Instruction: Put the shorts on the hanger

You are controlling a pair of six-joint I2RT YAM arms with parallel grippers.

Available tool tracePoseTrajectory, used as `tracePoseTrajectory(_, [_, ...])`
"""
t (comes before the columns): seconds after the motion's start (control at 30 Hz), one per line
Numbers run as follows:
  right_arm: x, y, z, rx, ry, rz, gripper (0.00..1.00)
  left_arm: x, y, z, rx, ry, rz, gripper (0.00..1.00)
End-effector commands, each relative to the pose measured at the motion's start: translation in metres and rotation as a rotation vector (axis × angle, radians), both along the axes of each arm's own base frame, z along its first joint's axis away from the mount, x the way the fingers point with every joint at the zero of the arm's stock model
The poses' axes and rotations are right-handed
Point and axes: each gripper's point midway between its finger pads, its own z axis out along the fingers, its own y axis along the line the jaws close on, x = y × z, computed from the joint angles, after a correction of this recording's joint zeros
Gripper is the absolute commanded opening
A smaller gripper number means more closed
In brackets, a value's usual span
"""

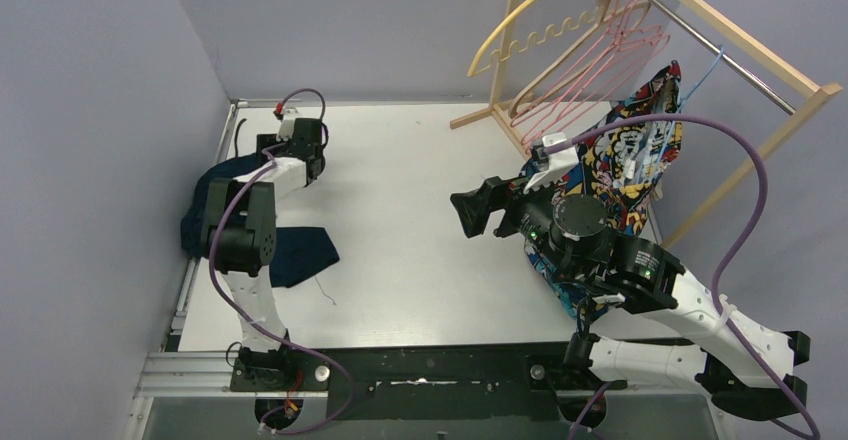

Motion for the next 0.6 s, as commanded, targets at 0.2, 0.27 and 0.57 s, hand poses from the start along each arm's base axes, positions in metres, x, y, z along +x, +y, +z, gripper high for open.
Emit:
tracePoseTrajectory(0.2, [-0.006, 0.001, 0.015, 0.054, 0.001, 0.021, 0.98, 0.024, 0.012, 0.005, 0.096, -0.049, 0.039, 0.54])
tracePoseTrajectory(0.27, [-0.006, -0.001, 0.016, 0.059, 0.002, 0.018, 0.98, 0.023, 0.012, 0.008, 0.097, -0.049, 0.04, 0.37])
tracePoseTrajectory(0.57, [-0.004, 0.005, 0.002, 0.058, 0.008, 0.021, 0.98, 0.022, -0.041, 0.084, 0.006, -0.166, -0.073, 0.0])
